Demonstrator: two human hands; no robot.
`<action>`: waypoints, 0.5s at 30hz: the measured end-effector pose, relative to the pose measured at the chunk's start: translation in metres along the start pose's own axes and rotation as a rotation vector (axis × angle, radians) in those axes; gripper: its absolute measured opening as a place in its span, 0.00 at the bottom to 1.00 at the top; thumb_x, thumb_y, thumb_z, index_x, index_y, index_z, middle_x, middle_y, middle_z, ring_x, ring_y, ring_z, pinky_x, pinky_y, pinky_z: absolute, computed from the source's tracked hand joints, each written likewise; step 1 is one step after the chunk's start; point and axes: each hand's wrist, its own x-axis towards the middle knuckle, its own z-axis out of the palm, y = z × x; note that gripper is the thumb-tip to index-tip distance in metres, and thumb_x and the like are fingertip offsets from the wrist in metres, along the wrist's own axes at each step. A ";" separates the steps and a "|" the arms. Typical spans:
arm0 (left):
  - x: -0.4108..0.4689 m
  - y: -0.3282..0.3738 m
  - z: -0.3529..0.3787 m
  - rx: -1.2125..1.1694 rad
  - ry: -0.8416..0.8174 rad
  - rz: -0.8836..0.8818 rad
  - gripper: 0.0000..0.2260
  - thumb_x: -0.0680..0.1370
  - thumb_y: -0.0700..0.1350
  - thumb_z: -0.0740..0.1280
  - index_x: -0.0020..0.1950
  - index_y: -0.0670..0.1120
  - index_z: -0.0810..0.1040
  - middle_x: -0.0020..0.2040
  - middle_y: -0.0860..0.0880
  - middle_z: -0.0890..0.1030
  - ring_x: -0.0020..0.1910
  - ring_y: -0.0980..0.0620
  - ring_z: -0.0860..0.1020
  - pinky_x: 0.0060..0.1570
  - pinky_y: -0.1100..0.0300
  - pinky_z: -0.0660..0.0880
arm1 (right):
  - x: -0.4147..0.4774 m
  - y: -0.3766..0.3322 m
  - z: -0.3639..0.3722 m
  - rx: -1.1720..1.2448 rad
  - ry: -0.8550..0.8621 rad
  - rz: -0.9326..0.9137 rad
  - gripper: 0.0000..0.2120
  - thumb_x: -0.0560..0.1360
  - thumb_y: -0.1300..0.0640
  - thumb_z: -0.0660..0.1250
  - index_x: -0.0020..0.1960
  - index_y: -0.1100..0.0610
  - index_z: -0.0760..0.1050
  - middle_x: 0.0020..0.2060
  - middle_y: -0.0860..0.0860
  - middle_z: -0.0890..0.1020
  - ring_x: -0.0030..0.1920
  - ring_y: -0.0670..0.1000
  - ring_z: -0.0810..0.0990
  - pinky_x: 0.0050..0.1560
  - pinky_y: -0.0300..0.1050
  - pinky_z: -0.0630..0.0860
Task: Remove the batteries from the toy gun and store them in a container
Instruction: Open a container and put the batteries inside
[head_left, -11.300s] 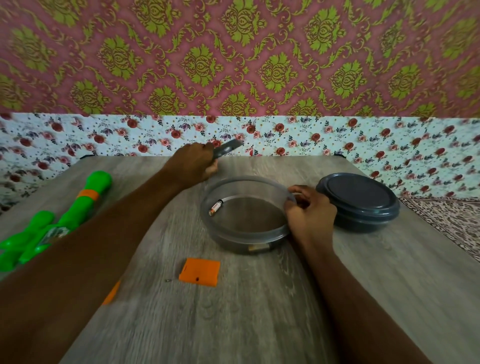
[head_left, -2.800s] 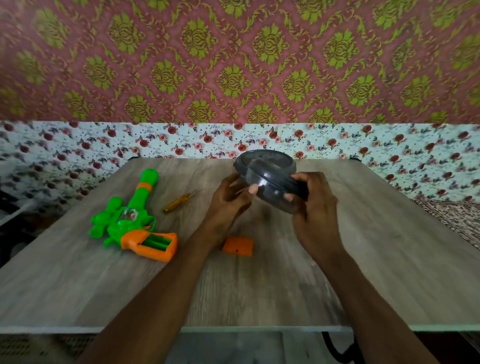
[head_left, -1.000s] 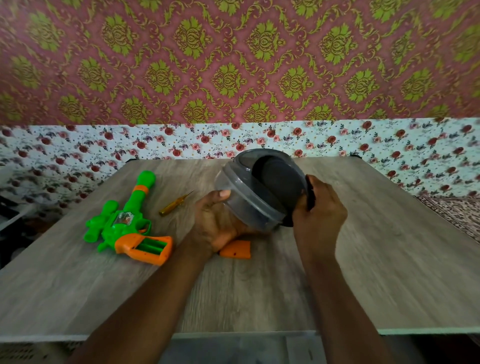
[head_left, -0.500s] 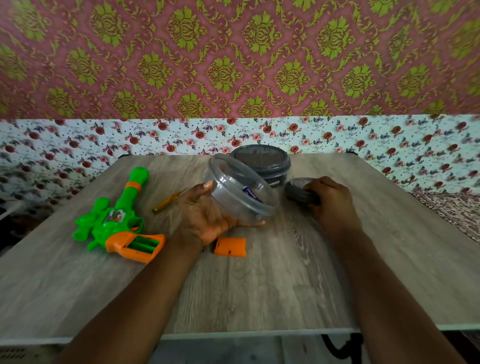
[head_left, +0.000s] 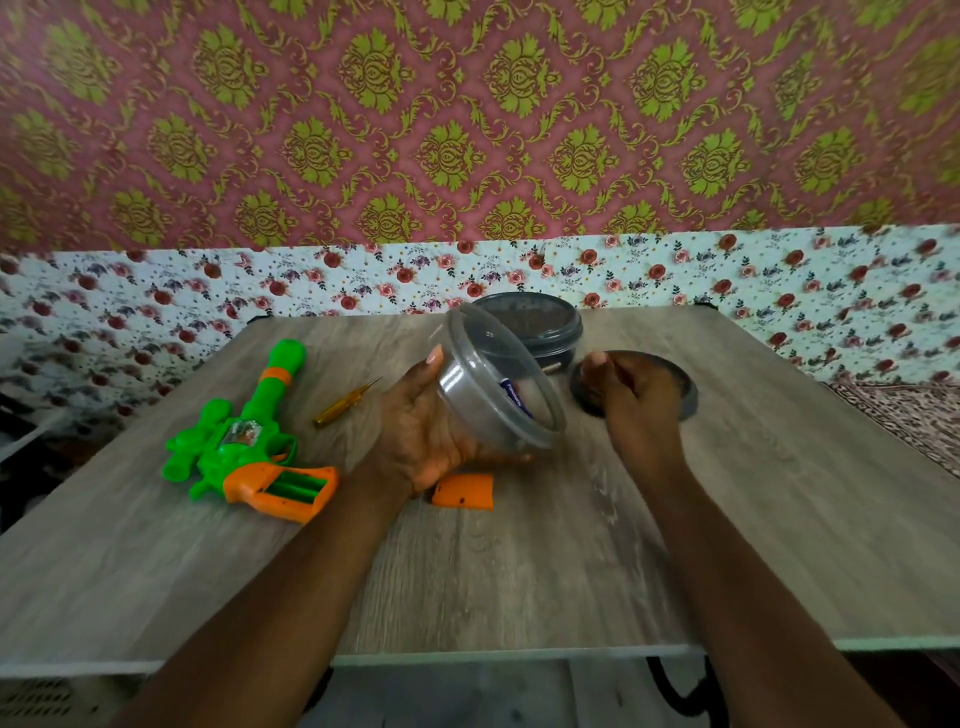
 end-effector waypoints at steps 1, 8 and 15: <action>0.001 -0.001 0.001 0.019 0.032 -0.007 0.30 0.68 0.63 0.79 0.66 0.51 0.85 0.68 0.39 0.81 0.64 0.35 0.81 0.61 0.26 0.76 | -0.005 -0.007 0.006 0.144 -0.001 0.107 0.18 0.82 0.44 0.64 0.51 0.58 0.82 0.43 0.53 0.86 0.45 0.52 0.85 0.50 0.50 0.81; 0.018 0.009 0.040 0.342 0.234 -0.153 0.41 0.66 0.67 0.76 0.74 0.47 0.74 0.66 0.35 0.80 0.60 0.29 0.82 0.58 0.21 0.74 | -0.023 -0.020 0.031 0.800 0.026 0.672 0.10 0.81 0.55 0.69 0.58 0.59 0.82 0.51 0.58 0.88 0.52 0.59 0.87 0.58 0.60 0.83; 0.036 0.030 0.089 0.832 0.217 -0.308 0.31 0.76 0.70 0.65 0.72 0.53 0.73 0.58 0.40 0.81 0.48 0.36 0.85 0.40 0.42 0.85 | -0.033 -0.023 0.024 1.053 0.024 0.771 0.16 0.76 0.51 0.66 0.55 0.62 0.81 0.49 0.62 0.83 0.45 0.60 0.83 0.45 0.53 0.82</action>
